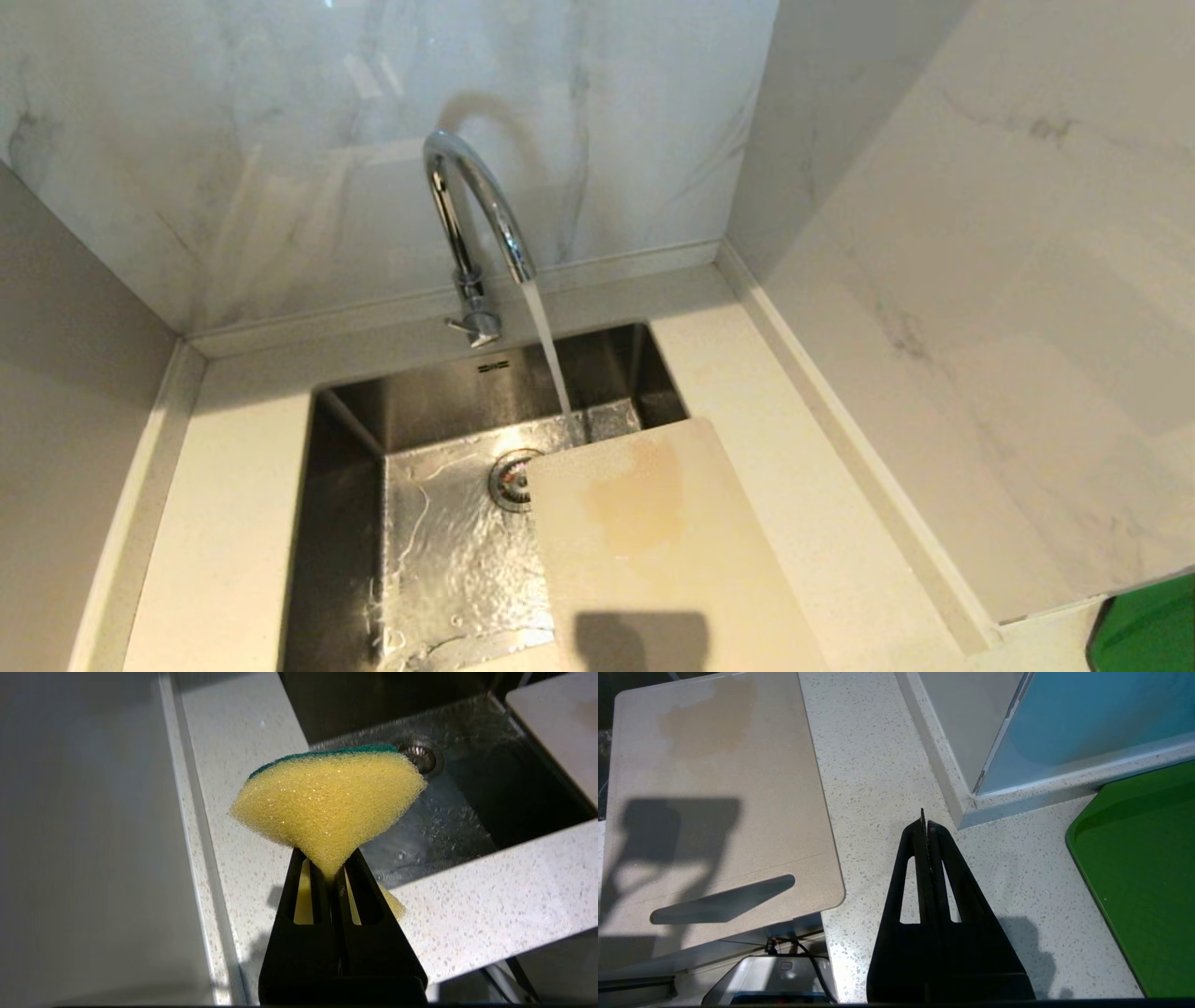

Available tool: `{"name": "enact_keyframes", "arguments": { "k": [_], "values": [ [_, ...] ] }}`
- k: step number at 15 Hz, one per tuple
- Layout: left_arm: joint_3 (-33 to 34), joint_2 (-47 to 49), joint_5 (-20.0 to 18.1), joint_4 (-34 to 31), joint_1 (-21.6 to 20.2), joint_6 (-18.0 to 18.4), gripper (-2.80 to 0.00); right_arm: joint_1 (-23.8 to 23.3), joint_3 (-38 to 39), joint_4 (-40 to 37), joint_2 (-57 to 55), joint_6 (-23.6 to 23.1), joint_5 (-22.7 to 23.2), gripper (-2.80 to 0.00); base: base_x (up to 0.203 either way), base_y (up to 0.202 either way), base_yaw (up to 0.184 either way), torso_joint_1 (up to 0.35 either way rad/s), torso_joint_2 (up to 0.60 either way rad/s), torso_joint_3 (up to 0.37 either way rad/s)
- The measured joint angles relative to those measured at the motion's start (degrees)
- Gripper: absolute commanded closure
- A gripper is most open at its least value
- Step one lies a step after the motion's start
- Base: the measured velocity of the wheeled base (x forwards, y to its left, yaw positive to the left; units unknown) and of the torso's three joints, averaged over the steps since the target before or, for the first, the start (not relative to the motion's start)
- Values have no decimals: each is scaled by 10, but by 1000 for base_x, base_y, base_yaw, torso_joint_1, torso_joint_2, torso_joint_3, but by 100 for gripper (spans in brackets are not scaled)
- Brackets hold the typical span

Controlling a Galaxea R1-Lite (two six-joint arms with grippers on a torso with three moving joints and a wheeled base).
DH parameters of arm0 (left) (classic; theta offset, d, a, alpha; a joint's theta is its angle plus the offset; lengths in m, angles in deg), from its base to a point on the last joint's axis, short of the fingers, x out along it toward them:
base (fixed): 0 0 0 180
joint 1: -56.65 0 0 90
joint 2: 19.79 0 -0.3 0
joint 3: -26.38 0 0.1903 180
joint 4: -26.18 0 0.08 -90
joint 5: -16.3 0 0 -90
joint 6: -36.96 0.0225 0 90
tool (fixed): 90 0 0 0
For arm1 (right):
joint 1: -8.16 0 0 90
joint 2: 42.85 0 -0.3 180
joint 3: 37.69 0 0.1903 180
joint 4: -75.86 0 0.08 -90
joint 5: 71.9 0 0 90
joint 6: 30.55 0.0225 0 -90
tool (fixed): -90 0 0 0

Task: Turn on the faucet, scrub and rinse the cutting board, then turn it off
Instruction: Pick up the cutting board

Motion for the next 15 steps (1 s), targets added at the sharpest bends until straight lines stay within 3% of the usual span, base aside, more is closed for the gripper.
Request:
{"name": "enact_keyframes", "arguments": {
  "k": [15],
  "values": [
    [1,-38,5,3,0,-46,0,0,0,0,0,0,0,0,0,0,0,0,0,0]
  ]
}}
